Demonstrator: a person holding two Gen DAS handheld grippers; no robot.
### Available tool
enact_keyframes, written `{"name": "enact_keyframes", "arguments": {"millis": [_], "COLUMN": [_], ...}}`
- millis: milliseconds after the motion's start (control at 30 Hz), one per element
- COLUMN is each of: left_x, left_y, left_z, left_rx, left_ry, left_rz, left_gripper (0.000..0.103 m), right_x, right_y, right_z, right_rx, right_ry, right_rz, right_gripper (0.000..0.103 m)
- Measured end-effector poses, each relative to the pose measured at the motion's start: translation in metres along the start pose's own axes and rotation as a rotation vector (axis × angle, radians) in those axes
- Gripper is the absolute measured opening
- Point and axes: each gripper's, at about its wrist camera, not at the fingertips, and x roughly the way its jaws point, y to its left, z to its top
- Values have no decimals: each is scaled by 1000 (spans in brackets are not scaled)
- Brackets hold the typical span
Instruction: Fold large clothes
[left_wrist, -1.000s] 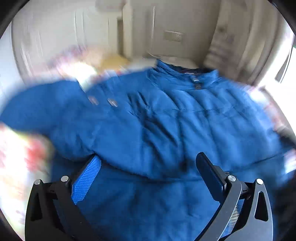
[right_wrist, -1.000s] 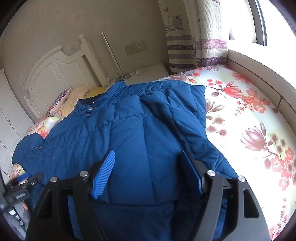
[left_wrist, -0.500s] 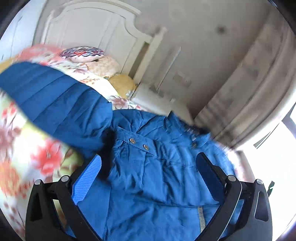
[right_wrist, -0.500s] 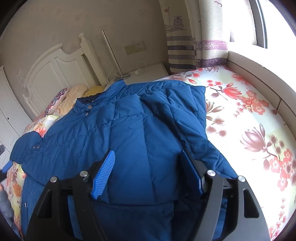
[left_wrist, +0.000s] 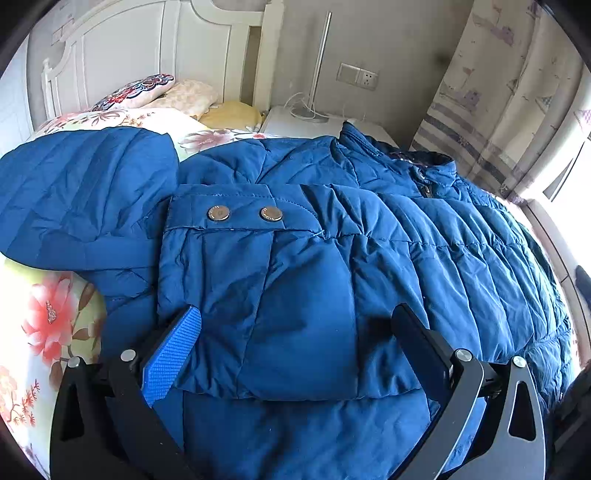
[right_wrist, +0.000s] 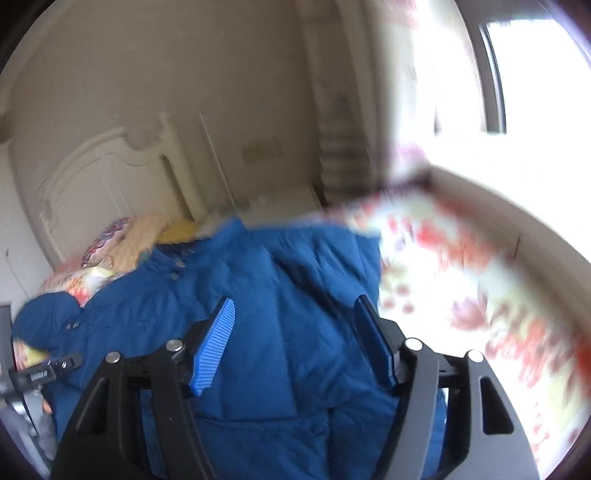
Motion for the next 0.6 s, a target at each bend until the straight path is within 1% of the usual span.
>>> {"name": "enact_keyframes", "arguments": {"millis": [33,67,100,133,167,200,267,300,333,367,400,467,500,533,567,600], "left_x": [0,0,-1,1,1,-1,-1,-1,0,1,1,1,1,0,0,-1], "left_y": [-1,-4,-2,-5,-4,-4,-4,-3,-4,-4,-4,-5,-4,-4,-3,-3], "left_z": [3,5,4,6,5,4,4,4,4,4,4,3,3,3,3,3], "left_rx": [-3,-7,-10,-11,-12,-11,-12,-12,-9,-9,-8,-6,-7,-8,-11,-14], "left_ry": [-2,-3,-4,-4,-6,-9,-10,-9,-10,-9,-8,-7,-7,-7,-8,-9], "left_rz": [-3,-8,-12,-14,-15,-14,-14,-12,-11,-10,-7,-3,-4,-6,-9,-13], "left_gripper": [99,99,99,99,99,99,99,99,99,99,99,99,99,99,99,99], "right_x": [0,8,24,39,58,61,66,65,63,62,62,72,81,99,115,135], "right_y": [16,29,43,50,50,47,39,37,35,35,34,33,33,30,31,25], "right_z": [0,-3,-10,-18,-26,-24,-14,-9,1,10,22,41,48,54,57,56], "right_rx": [-90,-166,-256,-311,-330,-307,-268,-266,-267,-263,-245,-197,-192,-191,-178,-156], "right_ry": [15,74,182,275,372,390,454,459,434,401,360,319,307,314,344,389], "right_rz": [28,35,24,5,-24,-21,-21,-28,-50,-54,-43,7,13,9,5,-9], "right_gripper": [66,67,68,67,68,72,73,73,73,73,73,73,73,73,74,75]}}
